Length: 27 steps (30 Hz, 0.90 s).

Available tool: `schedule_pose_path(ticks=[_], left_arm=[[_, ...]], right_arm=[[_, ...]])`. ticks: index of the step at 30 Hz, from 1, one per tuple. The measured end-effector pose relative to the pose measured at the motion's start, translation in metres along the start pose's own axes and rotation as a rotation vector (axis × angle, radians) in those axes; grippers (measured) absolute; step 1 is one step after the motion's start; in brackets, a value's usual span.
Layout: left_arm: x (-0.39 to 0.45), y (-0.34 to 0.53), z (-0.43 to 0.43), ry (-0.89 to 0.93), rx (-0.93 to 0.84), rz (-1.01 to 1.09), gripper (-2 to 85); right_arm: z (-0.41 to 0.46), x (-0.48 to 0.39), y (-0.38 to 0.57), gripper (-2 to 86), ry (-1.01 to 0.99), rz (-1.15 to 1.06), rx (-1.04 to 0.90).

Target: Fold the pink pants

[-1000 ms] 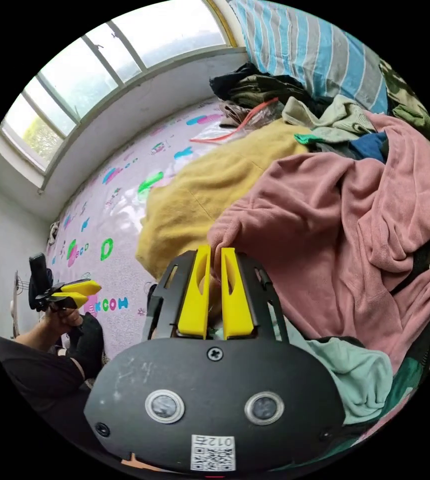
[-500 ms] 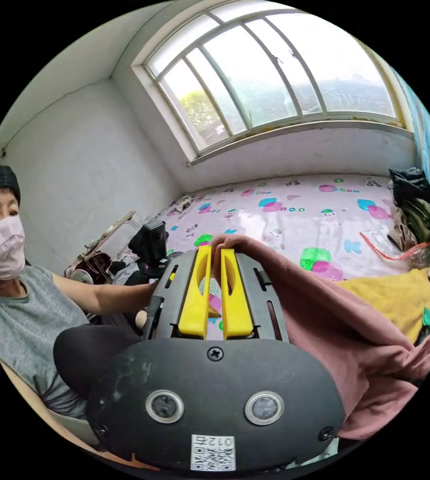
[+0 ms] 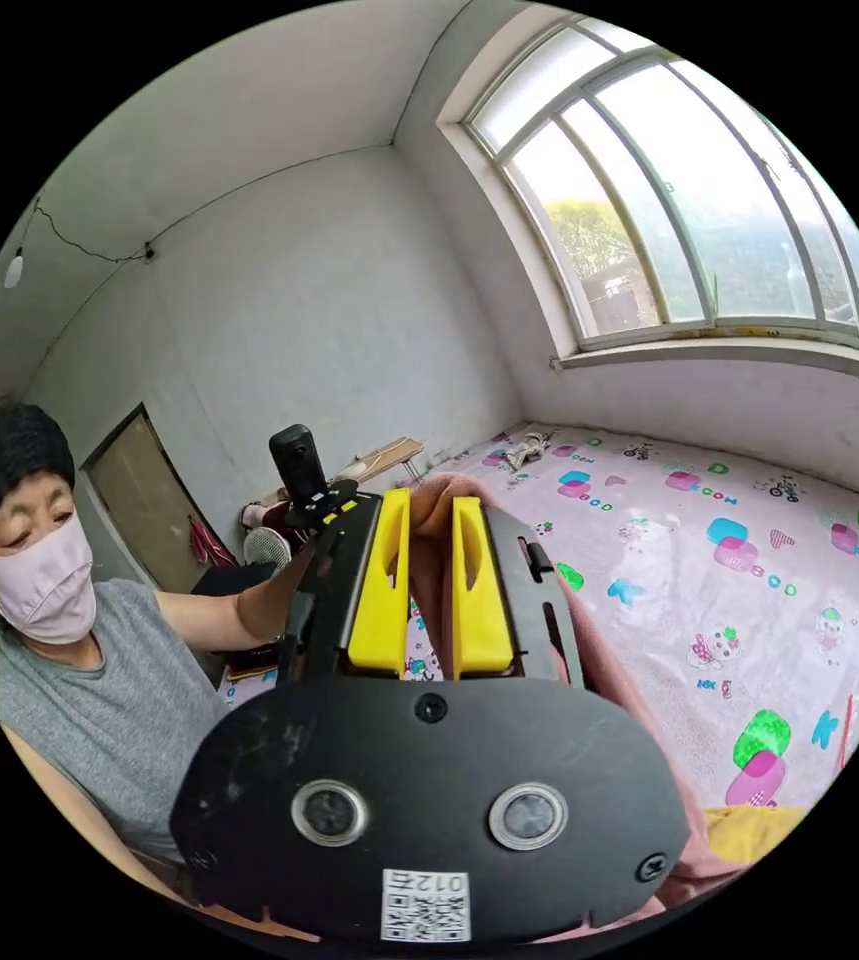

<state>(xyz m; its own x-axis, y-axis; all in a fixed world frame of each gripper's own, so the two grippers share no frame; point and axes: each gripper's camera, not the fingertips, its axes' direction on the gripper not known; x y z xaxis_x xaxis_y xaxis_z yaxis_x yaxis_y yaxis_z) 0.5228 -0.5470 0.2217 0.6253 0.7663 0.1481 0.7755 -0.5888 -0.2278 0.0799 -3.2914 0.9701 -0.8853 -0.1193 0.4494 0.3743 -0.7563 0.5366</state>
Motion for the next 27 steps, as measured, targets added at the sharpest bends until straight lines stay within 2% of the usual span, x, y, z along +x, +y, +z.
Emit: schedule_pose_path(ticks=[2, 5, 8, 12, 15, 17, 21, 24, 27], left_arm=[[0.002, 0.000, -0.047, -0.085, -0.028, -0.028, 2.4], [-0.005, 0.006, -0.102, -0.102, 0.011, -0.112, 2.5], [-0.012, 0.013, -0.141, -0.127, 0.052, -0.190, 2.8], [-0.005, 0.011, -0.154, -0.104, 0.056, -0.198, 3.1], [0.011, -0.002, -0.142, -0.100, 0.007, -0.143, 3.7], [0.022, -0.009, -0.127, -0.145, -0.040, -0.117, 4.6], [0.019, 0.015, -0.118, -0.159, 0.033, -0.179, 6.3], [0.022, 0.069, -0.116, -0.157, 0.165, -0.254, 9.2], [0.034, 0.132, -0.071, -0.190, 0.084, -0.309, 13.1]], right_arm=[[0.027, -0.019, -0.022, 8.1, 0.029, -0.071, -0.019], [0.056, -0.053, -0.044, 10.9, 0.095, -0.180, -0.018], [0.081, -0.083, -0.049, 14.5, 0.254, -0.256, -0.005], [0.148, -0.109, -0.047, 14.6, 0.338, -0.385, -0.092], [0.207, -0.108, -0.041, 9.5, 0.466, -0.423, -0.199], [0.214, -0.096, -0.036, 6.2, 0.541, -0.392, -0.191], [0.161, 0.003, -0.024, 3.6, 0.473, -0.120, -0.153], [0.097, 0.073, 0.020, 2.8, 0.535, 0.073, -0.078], [0.038, 0.110, 0.061, 2.2, 0.505, 0.214, 0.002]])
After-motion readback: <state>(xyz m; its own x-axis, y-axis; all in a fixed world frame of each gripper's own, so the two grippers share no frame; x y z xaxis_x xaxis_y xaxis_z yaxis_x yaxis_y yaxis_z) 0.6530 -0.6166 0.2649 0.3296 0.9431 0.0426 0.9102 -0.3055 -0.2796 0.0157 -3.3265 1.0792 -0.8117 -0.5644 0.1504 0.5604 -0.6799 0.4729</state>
